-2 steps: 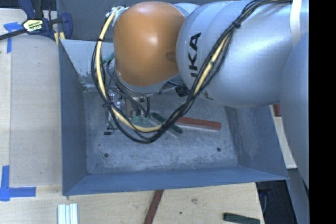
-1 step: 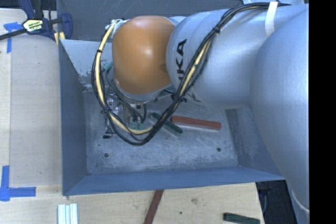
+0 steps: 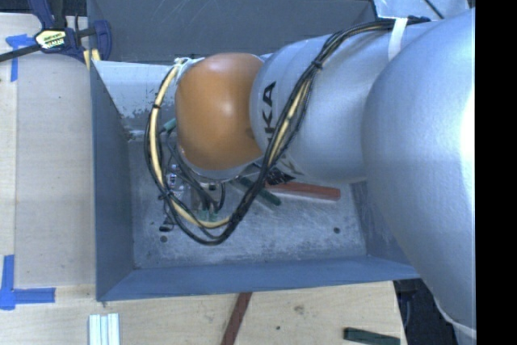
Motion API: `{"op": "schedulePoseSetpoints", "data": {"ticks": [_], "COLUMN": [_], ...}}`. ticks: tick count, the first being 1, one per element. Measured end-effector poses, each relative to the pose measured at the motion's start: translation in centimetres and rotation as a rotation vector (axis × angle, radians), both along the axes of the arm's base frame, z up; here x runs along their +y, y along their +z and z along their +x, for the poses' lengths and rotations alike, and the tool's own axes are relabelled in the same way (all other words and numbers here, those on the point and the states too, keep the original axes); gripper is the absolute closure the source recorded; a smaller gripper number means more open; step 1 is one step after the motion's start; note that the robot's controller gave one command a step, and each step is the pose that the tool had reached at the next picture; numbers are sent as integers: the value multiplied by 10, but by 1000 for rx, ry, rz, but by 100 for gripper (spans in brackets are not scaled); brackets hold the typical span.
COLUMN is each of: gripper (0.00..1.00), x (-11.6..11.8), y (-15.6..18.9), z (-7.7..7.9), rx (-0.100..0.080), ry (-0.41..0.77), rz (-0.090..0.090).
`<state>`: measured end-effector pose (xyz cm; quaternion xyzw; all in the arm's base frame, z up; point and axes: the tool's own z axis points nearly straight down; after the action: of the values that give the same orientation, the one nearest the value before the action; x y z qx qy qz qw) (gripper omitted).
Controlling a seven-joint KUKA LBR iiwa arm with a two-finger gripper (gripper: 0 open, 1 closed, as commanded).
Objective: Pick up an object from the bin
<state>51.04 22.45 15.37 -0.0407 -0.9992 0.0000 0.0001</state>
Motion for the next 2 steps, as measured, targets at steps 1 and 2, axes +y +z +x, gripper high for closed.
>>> {"op": "schedulePoseSetpoints", "data": {"ticks": [1, 2], "gripper": [100, 0], "x": [0, -24], "y": [-6, -15], "z": [13, -9], "rx": [-4, -1], "ry": [158, 56], "rz": [1, 0]}}
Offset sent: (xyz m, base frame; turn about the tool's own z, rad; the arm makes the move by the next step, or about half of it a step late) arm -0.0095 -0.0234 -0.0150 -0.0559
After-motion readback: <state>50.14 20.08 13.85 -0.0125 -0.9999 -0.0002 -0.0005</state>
